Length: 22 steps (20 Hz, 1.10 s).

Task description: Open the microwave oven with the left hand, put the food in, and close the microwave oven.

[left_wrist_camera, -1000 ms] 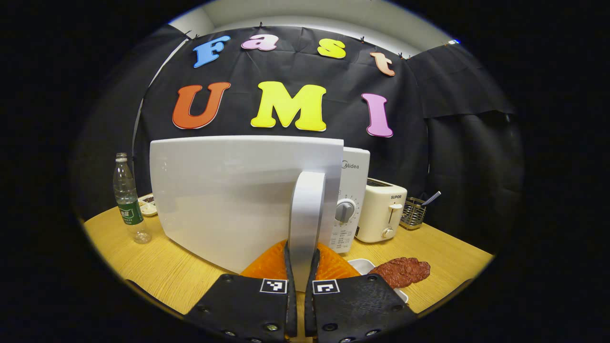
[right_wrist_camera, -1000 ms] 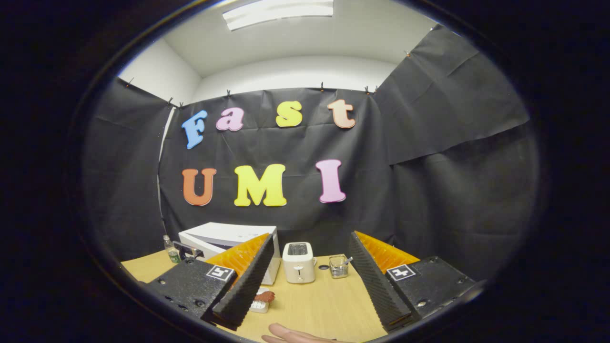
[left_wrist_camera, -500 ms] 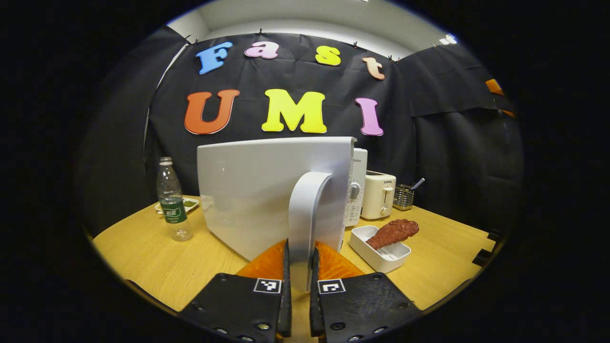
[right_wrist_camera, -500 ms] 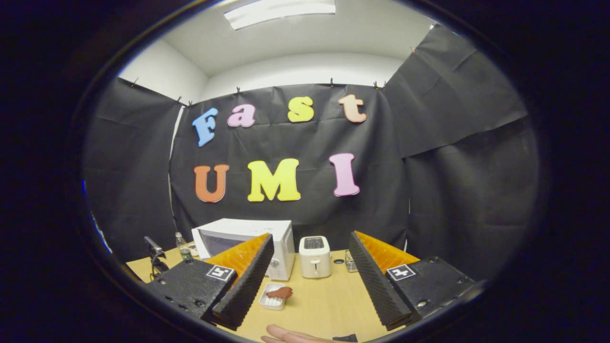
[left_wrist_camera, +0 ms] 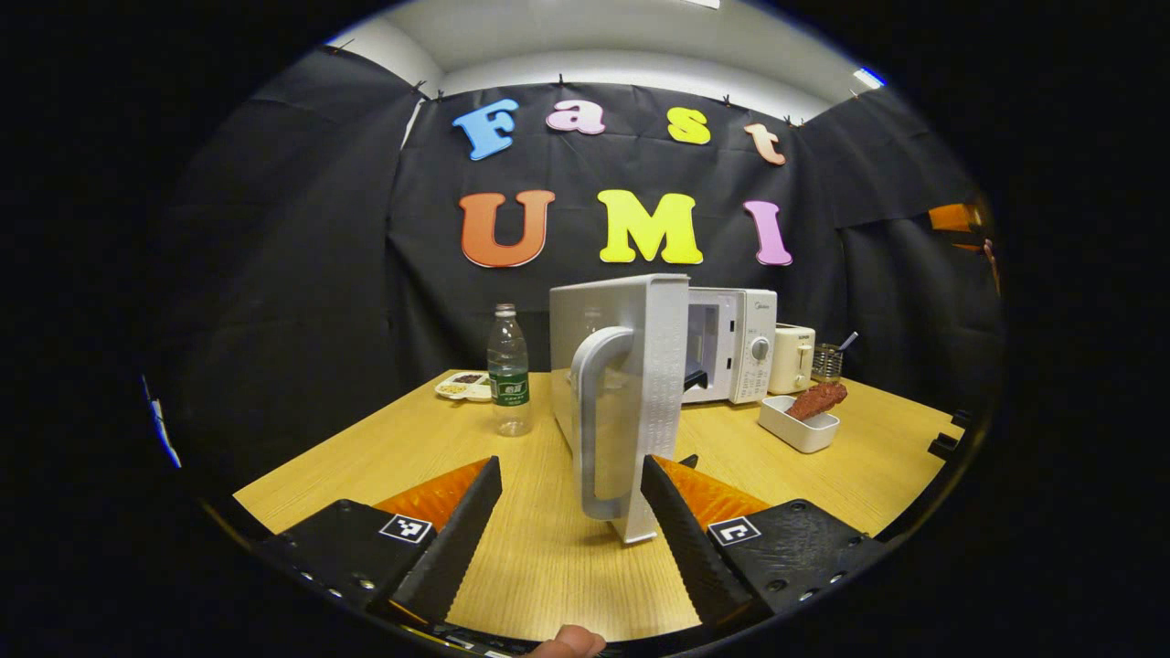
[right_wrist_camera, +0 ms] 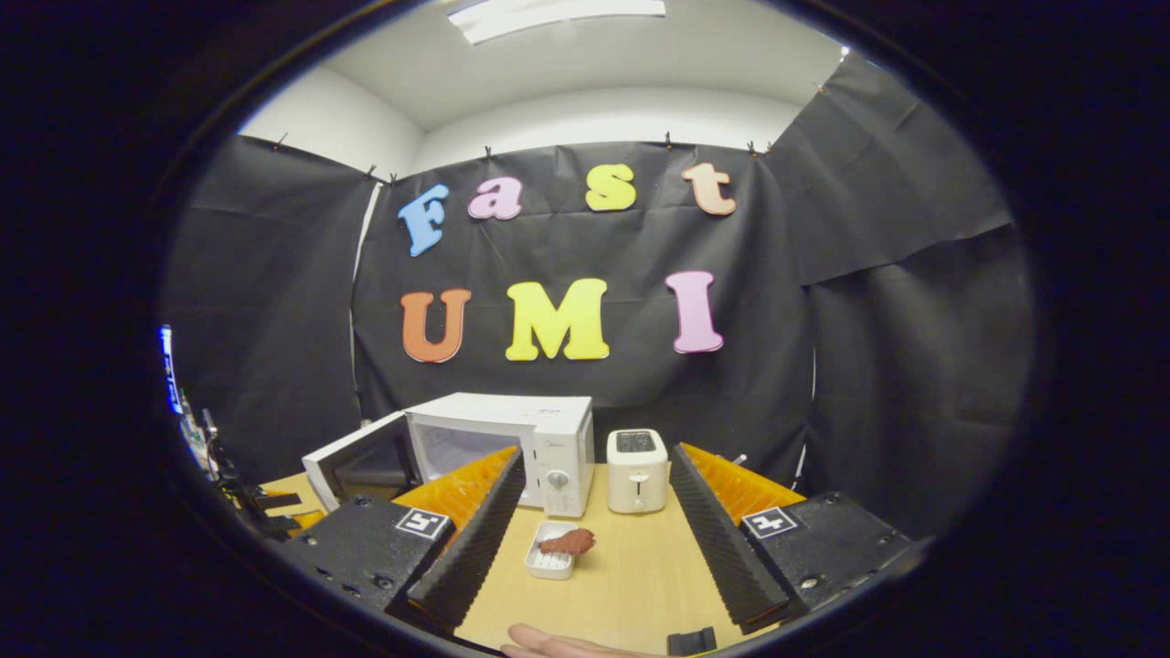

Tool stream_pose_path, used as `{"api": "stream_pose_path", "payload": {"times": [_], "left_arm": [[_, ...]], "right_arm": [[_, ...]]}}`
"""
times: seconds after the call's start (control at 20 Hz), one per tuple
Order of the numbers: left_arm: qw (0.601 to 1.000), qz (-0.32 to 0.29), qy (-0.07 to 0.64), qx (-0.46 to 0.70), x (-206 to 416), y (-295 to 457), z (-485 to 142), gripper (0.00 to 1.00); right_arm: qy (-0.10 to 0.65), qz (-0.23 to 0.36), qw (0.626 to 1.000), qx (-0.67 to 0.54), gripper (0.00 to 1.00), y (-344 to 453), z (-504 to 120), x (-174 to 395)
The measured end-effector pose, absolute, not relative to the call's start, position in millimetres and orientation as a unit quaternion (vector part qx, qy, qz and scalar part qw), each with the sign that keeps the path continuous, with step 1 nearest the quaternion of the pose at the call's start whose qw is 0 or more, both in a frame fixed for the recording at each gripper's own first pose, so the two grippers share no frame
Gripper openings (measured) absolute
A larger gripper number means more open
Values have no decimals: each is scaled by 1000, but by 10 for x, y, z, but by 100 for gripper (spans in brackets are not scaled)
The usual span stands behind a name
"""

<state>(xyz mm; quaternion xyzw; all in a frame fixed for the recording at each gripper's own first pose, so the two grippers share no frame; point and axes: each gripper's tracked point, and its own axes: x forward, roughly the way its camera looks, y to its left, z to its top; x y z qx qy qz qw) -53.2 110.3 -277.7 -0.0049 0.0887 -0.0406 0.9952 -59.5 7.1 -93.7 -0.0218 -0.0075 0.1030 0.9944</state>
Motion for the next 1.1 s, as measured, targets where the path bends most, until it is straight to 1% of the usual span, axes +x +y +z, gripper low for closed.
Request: {"api": "stream_pose_path", "payload": {"times": [0.05,0.1,0.15,0.2,0.25,0.55,0.6,0.65,0.8,1.1], "left_arm": [[995,-35,88,-14,-587,1146,-2739,94],[995,-35,88,-25,-617,1151,-2719,94],[994,-36,93,-34,-650,1162,-2707,94],[994,-36,95,-39,-665,1162,-2685,94],[995,-31,90,-37,-664,1178,-2643,94],[995,-2,94,-19,-599,1129,-2383,94],[996,-5,91,-17,-584,1067,-2296,94],[996,-10,87,-16,-549,998,-2203,94],[997,-16,68,-16,-371,810,-1894,94],[999,-27,26,-6,86,423,-1196,94]], "right_arm": [[-2,106,994,-22,100,111,-969,-590],[4,109,994,-22,94,144,-990,-585],[9,112,993,-21,100,176,-1008,-577],[12,115,993,-20,94,195,-1010,-580],[16,117,993,-18,100,205,-1021,-567],[28,105,994,-23,100,62,-1103,-375],[33,105,994,-24,94,39,-1127,-301],[40,103,994,-26,100,10,-1165,-209],[68,97,993,-28,100,-91,-1283,129],[145,113,983,-31,100,-140,-1725,807]]}}
